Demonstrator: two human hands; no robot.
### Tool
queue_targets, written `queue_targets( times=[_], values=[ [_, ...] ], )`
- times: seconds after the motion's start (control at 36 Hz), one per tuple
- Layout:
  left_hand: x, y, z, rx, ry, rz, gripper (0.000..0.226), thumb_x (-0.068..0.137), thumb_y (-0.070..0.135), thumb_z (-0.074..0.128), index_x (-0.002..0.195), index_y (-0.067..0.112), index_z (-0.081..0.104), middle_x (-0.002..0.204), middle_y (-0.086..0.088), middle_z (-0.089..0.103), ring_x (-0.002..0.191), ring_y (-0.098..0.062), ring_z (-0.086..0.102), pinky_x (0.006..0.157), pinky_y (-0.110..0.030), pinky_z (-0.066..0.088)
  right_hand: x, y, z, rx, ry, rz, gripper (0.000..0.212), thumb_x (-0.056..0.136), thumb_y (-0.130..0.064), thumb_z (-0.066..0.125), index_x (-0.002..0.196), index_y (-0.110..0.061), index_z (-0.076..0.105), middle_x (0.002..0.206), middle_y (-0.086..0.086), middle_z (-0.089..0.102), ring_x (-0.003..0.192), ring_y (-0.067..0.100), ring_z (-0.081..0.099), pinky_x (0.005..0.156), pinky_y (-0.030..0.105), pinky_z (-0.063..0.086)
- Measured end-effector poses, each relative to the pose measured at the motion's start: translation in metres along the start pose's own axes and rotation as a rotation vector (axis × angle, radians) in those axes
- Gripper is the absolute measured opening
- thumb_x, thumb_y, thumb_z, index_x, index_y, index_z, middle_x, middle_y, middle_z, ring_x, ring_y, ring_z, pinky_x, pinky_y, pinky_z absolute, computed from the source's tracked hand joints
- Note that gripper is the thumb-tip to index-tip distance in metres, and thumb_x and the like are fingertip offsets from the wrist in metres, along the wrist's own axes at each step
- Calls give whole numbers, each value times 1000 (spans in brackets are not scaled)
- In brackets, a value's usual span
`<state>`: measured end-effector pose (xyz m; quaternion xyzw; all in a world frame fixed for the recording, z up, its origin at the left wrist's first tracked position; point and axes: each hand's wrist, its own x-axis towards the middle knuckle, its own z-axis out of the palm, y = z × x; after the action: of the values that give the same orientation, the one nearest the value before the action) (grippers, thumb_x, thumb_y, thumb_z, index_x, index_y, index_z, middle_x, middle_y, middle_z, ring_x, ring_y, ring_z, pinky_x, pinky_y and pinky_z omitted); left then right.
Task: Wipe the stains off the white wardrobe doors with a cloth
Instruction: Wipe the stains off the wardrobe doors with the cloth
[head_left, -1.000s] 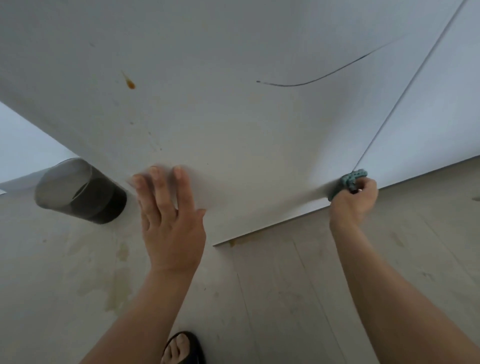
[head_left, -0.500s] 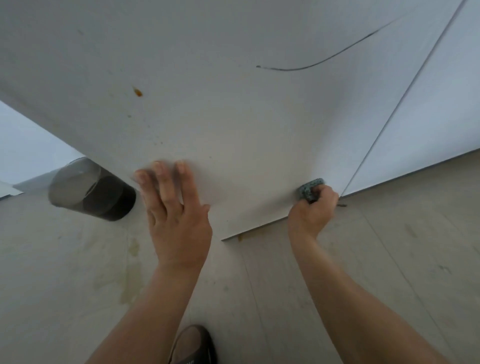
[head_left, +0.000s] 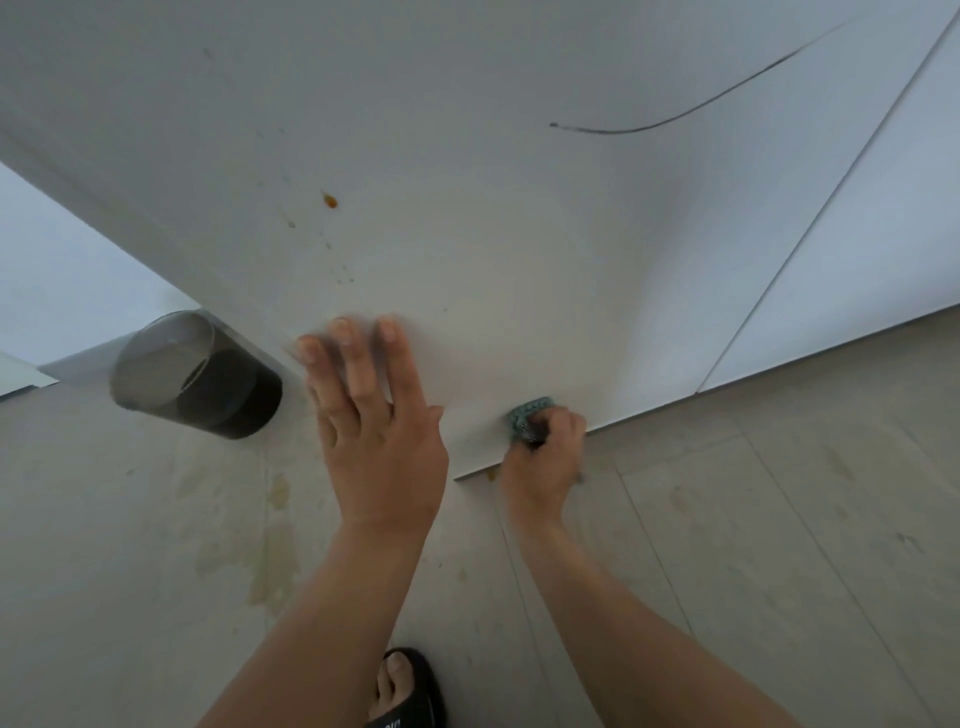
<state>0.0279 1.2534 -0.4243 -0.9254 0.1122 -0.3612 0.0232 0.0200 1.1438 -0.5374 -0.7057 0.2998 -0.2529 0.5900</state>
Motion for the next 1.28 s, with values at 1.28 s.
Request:
queue_targets(
  times=[1.28],
  values=[
    [-23, -18, 16, -84, 23, 134, 121, 84, 4, 82, 164, 11, -8, 167, -9, -30, 153, -41, -25, 129, -51, -1, 73, 65, -11, 48, 398, 476, 30, 76, 10, 48, 74, -20, 54, 81, 6, 58, 76, 20, 50, 74, 31, 43]
  ],
)
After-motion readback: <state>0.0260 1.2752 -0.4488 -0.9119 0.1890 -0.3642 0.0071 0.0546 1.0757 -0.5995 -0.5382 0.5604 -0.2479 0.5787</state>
